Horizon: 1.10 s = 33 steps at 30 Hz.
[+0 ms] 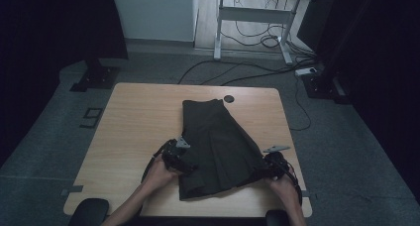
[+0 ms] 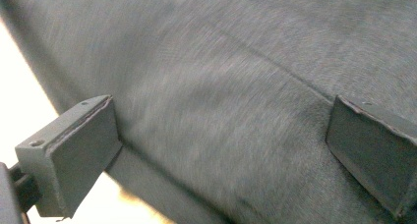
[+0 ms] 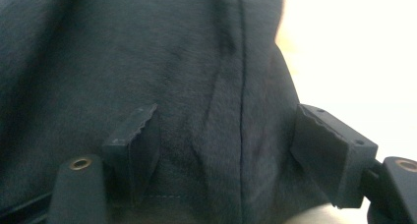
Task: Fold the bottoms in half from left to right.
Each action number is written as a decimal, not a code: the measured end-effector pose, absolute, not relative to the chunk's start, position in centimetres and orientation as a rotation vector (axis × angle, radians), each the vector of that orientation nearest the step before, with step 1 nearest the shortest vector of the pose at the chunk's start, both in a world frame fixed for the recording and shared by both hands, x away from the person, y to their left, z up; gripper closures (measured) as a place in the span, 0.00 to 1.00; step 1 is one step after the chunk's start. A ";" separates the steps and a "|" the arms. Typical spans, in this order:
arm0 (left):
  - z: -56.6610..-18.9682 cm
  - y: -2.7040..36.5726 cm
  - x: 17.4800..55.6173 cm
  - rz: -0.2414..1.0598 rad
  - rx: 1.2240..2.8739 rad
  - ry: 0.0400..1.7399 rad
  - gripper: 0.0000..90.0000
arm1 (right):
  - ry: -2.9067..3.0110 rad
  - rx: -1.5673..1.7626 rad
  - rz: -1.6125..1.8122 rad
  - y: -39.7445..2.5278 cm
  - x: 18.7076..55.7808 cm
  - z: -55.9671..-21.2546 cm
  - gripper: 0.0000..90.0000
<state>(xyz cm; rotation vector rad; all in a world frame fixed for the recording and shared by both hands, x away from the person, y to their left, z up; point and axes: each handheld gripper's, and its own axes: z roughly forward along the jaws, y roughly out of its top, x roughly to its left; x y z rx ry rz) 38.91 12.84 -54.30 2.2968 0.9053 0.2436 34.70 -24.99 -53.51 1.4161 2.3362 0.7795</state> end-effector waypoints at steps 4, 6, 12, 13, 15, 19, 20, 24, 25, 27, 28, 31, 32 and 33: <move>-54.3 15.1 39.2 0.256 2.265 0.973 0.00 | 2.394 1.350 0.784 -22.7 33.3 -53.4 0.30; -54.4 16.3 39.5 0.260 2.252 1.005 0.00 | 2.428 1.309 0.788 -21.4 32.6 -53.4 0.30; -54.3 18.2 39.9 0.275 2.228 1.061 0.02 | 2.502 1.210 0.801 -18.8 31.9 -53.4 0.27; -54.2 18.2 39.8 0.262 2.231 1.055 0.02 | 2.515 1.191 0.788 -18.7 32.0 -53.2 0.27; -53.1 18.0 39.8 0.223 2.282 1.013 0.04 | 2.508 1.150 0.788 -19.1 32.4 -52.3 0.28; -51.7 17.8 40.1 0.237 2.246 0.974 0.01 | 2.429 1.170 0.861 -19.5 33.2 -50.9 0.25; -51.3 17.8 40.4 0.224 2.222 0.959 0.00 | 2.408 1.174 0.882 -19.5 33.7 -50.5 0.23; -51.1 16.9 41.9 0.276 2.216 0.937 0.00 | 2.369 1.179 0.915 -18.3 36.4 -49.8 0.21; -51.3 16.7 42.3 0.292 2.225 0.940 0.00 | 2.362 1.189 0.905 -18.0 37.1 -49.8 0.21; -52.0 16.4 43.0 0.304 2.240 0.951 0.00 | 2.350 1.208 0.872 -17.5 38.5 -50.5 0.20; -52.4 16.3 43.2 0.314 2.248 0.950 0.00 | 2.345 1.224 0.844 -17.3 39.2 -51.0 0.19; -53.7 16.2 43.5 0.340 2.305 0.944 0.01 | 2.350 1.259 0.760 -17.3 40.5 -52.7 0.19; -54.1 16.4 43.5 0.316 2.273 0.960 0.01 | 2.351 1.262 0.751 -17.4 40.7 -53.1 0.19; -54.3 16.6 43.6 0.283 2.254 0.982 0.02 | 2.349 1.276 0.763 -17.5 40.7 -53.5 0.17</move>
